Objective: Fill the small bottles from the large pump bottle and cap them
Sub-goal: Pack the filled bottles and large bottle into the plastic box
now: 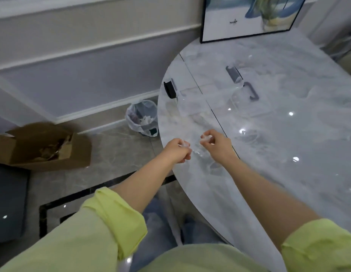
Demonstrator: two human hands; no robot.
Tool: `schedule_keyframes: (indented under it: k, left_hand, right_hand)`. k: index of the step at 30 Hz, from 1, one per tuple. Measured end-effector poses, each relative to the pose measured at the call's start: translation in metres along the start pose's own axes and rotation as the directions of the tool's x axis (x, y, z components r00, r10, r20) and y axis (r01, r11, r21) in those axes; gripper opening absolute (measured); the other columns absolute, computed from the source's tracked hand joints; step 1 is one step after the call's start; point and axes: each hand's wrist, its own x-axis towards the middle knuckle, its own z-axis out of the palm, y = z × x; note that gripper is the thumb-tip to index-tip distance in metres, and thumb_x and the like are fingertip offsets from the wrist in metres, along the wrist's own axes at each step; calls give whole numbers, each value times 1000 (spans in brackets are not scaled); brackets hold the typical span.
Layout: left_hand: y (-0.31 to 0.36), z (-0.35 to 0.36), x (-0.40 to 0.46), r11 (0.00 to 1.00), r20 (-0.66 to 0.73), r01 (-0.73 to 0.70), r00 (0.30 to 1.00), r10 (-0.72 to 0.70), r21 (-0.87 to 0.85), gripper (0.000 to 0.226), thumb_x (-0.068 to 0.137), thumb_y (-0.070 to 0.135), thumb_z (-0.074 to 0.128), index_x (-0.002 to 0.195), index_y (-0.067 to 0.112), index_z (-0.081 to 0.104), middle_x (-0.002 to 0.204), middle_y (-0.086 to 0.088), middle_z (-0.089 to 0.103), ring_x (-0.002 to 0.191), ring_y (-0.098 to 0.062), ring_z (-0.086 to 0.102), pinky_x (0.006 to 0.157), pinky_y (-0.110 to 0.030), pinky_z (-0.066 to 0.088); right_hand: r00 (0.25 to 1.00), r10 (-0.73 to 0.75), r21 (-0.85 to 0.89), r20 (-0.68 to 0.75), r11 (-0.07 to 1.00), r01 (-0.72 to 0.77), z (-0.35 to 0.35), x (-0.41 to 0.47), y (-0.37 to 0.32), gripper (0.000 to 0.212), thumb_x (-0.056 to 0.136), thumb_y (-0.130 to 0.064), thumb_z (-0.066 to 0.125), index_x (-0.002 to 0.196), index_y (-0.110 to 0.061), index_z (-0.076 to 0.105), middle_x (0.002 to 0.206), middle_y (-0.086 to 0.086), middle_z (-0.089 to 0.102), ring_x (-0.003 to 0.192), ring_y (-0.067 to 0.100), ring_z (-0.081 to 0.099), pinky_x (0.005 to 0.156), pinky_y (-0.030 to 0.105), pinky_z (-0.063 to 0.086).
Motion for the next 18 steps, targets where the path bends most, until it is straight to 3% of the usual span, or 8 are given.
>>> schedule_keyframes:
  k: [4, 8, 10, 13, 16, 18]
  left_hand:
    - [14, -21, 30, 995, 65, -66, 996, 61, 73, 16, 93, 8, 63, 107, 14, 57, 117, 0, 63, 77, -13, 68, 85, -32, 57]
    - [31, -32, 62, 989, 133, -103, 987, 90, 102, 25, 92, 14, 65, 117, 15, 57, 102, -1, 66, 98, -21, 71, 96, -41, 58]
    - [38, -35, 72, 985, 181, -136, 977, 115, 109, 23, 94, 14, 64, 116, 15, 56, 106, -3, 65, 96, -19, 70, 95, -40, 57]
    - [44, -37, 80, 976, 231, -166, 964, 131, 139, 28, 95, 15, 66, 121, 15, 55, 112, -6, 64, 86, -12, 69, 91, -36, 57]
    - [50, -39, 87, 965, 277, -182, 953, 125, 190, 30, 95, 15, 67, 122, 15, 53, 110, -5, 63, 81, -9, 67, 88, -34, 56]
    - [49, -41, 92, 961, 305, -193, 944, 126, 199, 32, 95, 14, 68, 124, 16, 53, 109, -6, 65, 84, -11, 68, 89, -35, 57]
  right_hand:
    - [993, 54, 6, -108, 999, -54, 10, 14, -20, 15, 95, -13, 67, 111, -10, 67, 84, 7, 64, 78, 21, 57, 56, 8, 39]
    - [976, 132, 12, -171, 991, -132, 14, 29, -35, 17, 93, -13, 68, 110, -13, 67, 84, 4, 64, 81, 22, 58, 62, 21, 38]
    - [972, 146, 1, -182, 989, -149, 14, 34, -36, 18, 92, -13, 69, 110, -14, 67, 83, 2, 63, 83, 25, 61, 64, 22, 41]
    - [970, 159, 50, -181, 987, -153, 12, 34, -32, 32, 90, -11, 74, 120, -15, 65, 82, -2, 62, 95, 25, 68, 84, 30, 54]
    - [949, 177, 185, -261, 974, -130, 18, 30, -23, 57, 84, -11, 81, 135, -16, 56, 87, -4, 59, 98, 17, 66, 86, 17, 54]
    - [927, 155, 202, -343, 975, -88, 28, 28, -12, 67, 79, -14, 86, 138, -18, 54, 100, -1, 58, 101, 15, 62, 87, 16, 53]
